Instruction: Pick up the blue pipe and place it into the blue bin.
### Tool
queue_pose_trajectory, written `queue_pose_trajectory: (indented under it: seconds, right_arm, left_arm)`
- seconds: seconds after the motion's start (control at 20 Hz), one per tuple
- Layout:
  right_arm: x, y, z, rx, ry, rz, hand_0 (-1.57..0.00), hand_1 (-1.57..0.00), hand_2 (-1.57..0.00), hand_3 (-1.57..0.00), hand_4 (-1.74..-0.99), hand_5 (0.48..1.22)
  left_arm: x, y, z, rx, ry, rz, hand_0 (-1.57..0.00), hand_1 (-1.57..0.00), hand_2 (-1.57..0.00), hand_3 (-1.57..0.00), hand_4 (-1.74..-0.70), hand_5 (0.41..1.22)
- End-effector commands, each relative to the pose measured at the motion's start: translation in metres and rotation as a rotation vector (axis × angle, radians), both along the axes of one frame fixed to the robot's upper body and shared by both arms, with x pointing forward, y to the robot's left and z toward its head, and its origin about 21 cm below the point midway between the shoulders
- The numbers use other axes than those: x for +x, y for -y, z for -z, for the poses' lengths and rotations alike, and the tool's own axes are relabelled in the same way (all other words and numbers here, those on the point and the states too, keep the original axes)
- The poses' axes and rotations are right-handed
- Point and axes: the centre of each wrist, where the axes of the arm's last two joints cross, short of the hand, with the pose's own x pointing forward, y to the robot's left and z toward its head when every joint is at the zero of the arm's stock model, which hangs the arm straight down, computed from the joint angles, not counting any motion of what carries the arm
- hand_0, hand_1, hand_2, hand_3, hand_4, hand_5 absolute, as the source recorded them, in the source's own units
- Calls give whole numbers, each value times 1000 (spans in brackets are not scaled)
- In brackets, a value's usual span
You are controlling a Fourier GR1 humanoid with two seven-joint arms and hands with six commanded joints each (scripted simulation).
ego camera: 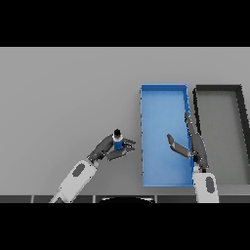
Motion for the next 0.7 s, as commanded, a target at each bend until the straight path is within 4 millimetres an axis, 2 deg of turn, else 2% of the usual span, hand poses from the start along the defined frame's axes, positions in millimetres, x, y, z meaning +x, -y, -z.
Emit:
queue_pose_trajectory:
  seconds: [0.0, 0.15, 0.45, 0.6, 0.65]
  right_arm:
    - [2, 4, -2, 6, 2, 1, 1, 1, 1, 1, -1219, 628]
    - [0, 3, 0, 0, 0, 3, 1, 1, 1, 1, -1226, 636]
    - [4, 6, -1, -37, 1, 5, 1, 1, 1, 1, -1176, 643]
    - [-1, 5, 0, -37, 20, 6, 1, 1, 1, 1, -1158, 643]
    - [3, 7, -2, -37, 12, 14, 1, 1, 1, 1, -1155, 642]
  left_arm:
    - [-1, 5, -5, -15, 18, 2, -1467, -1483, -1495, -1492, -1478, 1188]
    - [0, 10, -21, -79, 84, 16, -1518, -1526, -1532, -1531, -1469, 1204]
    - [10, 24, -60, -101, 135, 91, -1557, -1559, -1561, -1560, -1466, 1217]
    - [6, 29, -67, -95, 140, 114, -1564, -1565, -1566, -1566, -1466, 1219]
    - [5, 32, -69, -86, 133, 122, -1565, -1566, -1567, -1567, -1467, 1219]
